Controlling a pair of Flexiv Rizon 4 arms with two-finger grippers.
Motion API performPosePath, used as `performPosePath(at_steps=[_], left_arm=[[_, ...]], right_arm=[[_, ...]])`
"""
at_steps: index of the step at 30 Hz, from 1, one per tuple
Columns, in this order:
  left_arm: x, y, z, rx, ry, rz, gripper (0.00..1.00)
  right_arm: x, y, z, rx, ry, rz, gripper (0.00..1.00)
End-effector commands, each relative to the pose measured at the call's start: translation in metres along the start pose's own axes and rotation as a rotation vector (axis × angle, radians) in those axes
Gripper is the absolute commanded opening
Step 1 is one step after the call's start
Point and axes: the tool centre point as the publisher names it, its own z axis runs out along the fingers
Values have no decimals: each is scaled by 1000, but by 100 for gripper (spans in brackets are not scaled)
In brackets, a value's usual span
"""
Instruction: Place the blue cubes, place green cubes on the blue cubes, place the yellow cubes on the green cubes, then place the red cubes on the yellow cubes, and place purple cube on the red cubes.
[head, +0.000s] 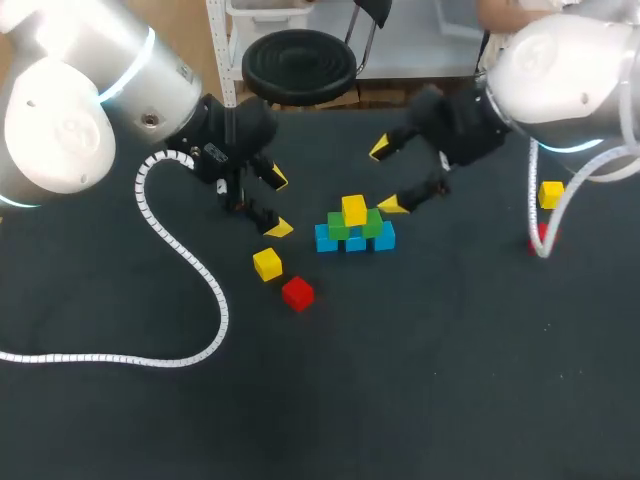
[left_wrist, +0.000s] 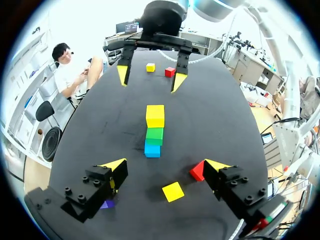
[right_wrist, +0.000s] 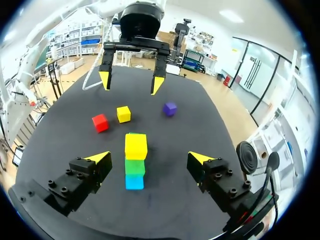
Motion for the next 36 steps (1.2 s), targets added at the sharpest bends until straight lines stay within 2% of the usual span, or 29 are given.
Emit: performPosePath(at_steps=[1, 14, 25, 36], left_arm=[[1, 0, 0, 0, -2, 2, 100], [1, 0, 0, 0, -2, 2, 100], [1, 0, 0, 0, -2, 2, 100], [1, 0, 0, 0, -2, 2, 100]], right_arm=[[9, 17, -18, 39, 4, 11, 100], [37, 38, -62, 71, 36, 59, 100], [50, 48, -75, 72, 26, 78, 100], [44, 52, -85, 71, 22, 82, 100]])
